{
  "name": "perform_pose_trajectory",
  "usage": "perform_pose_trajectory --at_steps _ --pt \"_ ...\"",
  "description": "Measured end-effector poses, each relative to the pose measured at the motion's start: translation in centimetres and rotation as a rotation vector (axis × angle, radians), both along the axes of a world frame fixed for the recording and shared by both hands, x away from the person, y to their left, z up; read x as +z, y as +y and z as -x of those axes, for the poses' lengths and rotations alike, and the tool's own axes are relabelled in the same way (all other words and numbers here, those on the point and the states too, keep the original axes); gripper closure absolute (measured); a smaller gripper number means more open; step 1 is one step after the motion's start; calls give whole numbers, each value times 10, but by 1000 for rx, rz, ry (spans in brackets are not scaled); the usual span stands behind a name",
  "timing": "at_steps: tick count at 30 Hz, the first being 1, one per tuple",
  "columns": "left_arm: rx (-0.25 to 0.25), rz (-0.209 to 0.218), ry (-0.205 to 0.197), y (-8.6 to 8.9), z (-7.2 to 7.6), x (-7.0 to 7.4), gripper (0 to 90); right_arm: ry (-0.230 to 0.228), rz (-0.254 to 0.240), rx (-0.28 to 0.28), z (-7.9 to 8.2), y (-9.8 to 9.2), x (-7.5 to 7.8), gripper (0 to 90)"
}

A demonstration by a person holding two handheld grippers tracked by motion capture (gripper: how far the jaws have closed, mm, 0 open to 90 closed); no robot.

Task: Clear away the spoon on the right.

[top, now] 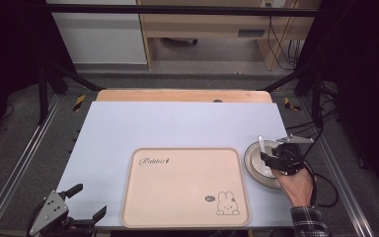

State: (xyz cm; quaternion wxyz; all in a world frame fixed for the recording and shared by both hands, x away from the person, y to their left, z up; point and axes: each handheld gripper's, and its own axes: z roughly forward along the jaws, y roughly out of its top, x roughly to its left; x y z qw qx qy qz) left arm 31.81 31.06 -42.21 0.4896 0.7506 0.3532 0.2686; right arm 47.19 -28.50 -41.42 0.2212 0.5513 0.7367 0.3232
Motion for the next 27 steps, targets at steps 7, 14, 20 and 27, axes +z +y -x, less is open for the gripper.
perform_pose_trajectory --at_steps 7,14,20,27 --pt "0 1 0 0 0 0 0 16 23 -2 -9 5 -4 545" --pt "-2 -3 2 0 0 0 0 45 35 -18 -16 7 -10 618" --pt "-4 -11 1 -1 0 0 0 49 18 -18 -18 9 -9 723" --pt "-4 -13 0 -1 0 0 0 37 40 -16 -15 11 -3 743"
